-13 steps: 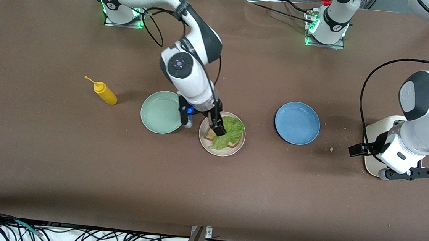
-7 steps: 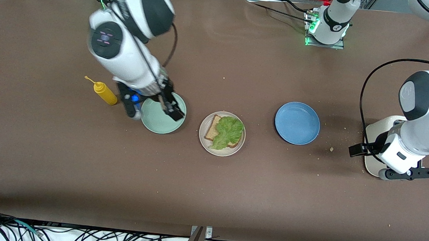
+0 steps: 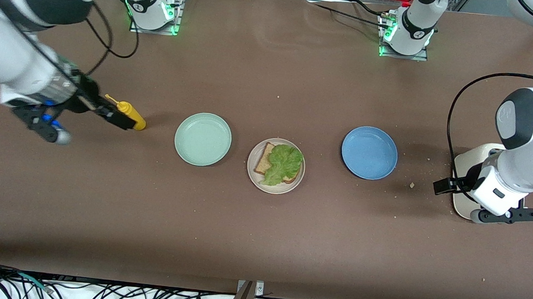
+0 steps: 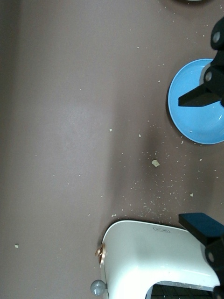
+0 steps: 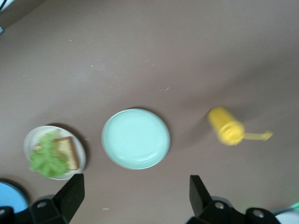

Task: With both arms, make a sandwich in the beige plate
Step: 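Draw the right gripper back beside the yellow bottle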

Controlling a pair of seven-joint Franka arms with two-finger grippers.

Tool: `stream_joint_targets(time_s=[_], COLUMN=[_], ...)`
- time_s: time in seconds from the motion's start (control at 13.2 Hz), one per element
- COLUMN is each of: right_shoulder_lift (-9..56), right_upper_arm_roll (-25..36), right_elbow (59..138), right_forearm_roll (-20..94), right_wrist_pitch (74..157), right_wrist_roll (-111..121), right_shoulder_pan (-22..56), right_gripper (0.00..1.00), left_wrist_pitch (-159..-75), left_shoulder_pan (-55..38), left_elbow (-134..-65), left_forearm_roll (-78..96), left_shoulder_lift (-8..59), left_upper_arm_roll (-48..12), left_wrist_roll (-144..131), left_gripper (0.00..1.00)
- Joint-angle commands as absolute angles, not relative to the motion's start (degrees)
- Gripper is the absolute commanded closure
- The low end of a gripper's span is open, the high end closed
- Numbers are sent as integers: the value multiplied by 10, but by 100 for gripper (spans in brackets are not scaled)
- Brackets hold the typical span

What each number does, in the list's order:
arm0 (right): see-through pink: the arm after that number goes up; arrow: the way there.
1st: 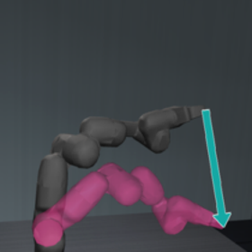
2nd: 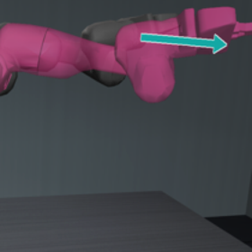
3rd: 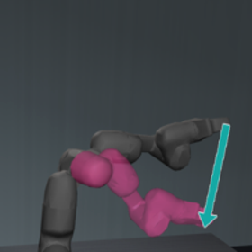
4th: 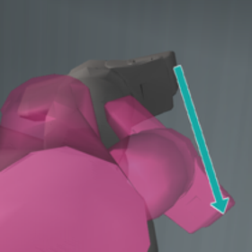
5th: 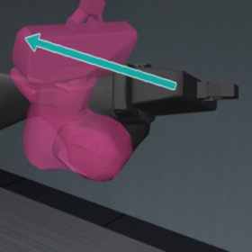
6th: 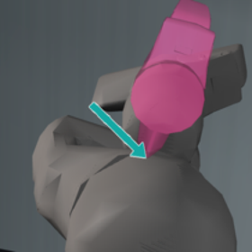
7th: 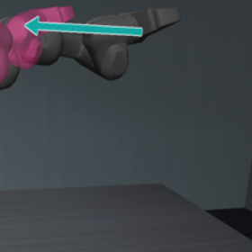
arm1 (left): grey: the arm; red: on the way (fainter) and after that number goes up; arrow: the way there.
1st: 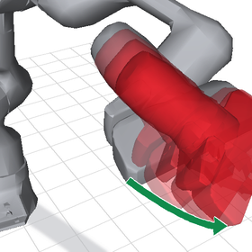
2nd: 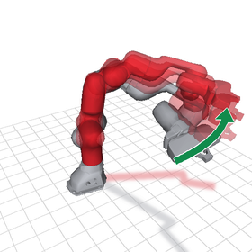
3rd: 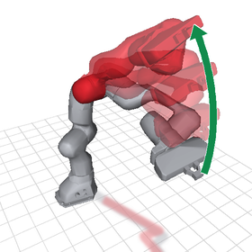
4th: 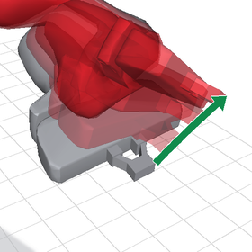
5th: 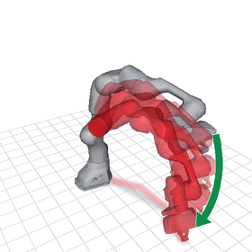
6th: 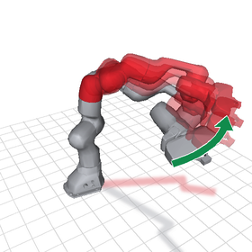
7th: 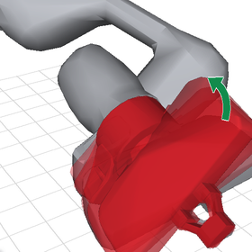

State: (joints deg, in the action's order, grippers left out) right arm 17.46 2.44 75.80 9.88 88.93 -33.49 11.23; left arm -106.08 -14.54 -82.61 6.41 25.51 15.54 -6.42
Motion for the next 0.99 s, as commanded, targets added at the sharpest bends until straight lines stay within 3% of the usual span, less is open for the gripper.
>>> stream_joint_targets(time_s=[0.0, 0.3, 0.53, 0.91], right_shoulder_lift=[143, 128, 82, 72], right_upper_arm_roll=[69, 121, 97, 84], right_elbow=[794, 841, 936, 931], right_forearm_roll=[94, 89, -2, -40], right_wrist_pitch=[882, 905, 991, 998], right_wrist_roll=[-167, 8, 24, 28], right_shoulder_pan=[93, 69, 67, 64], right_gripper=[1, 1, 1, 1], left_wrist_pitch=[-1065, -1066, -1066, -1066], left_shoulder_pan=[-149, -149, -149, -149], left_elbow=[-827, -827, -826, -826], left_forearm_roll=[71, 71, 71, 71], left_shoulder_lift=[255, 255, 255, 255], left_upper_arm_roll=[159, 159, 159, 159], left_wrist_roll=[-69, -69, -69, -69], left_gripper=[0, 0, 0, 0])
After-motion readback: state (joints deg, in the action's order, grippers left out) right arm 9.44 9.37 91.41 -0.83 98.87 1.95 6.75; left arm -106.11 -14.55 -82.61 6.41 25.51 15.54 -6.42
